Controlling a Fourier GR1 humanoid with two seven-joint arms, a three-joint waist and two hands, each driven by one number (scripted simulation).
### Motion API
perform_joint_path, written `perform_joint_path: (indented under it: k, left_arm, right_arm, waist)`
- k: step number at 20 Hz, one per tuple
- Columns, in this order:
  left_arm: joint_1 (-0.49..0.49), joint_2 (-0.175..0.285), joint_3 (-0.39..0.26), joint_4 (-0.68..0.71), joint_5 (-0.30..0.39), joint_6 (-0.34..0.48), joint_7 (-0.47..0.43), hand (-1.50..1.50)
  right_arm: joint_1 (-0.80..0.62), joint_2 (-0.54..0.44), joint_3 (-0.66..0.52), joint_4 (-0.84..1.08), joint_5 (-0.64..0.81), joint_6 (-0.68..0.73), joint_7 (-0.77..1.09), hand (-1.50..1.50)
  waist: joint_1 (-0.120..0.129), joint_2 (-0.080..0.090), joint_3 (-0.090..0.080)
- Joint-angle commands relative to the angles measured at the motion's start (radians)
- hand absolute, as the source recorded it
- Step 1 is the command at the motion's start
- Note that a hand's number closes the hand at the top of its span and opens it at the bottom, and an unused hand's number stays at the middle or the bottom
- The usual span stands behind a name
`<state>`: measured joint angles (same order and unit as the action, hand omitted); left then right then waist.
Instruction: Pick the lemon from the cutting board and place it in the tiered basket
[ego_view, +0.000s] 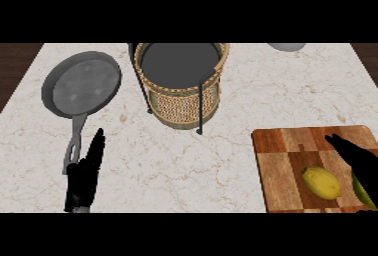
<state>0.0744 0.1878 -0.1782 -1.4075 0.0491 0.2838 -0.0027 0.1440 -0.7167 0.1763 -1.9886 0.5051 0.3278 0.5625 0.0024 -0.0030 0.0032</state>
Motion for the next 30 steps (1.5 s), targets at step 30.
perform_joint_path:
  k: [30]
  left_arm:
    - [-0.033, -0.073, 0.068, -0.015, -0.084, -0.047, 0.094, 0.00]
  right_arm:
    - [-0.091, 0.245, -0.085, 0.288, 0.232, 0.233, -0.099, -1.50]
  waist:
    - [-0.003, 0.003, -0.003]
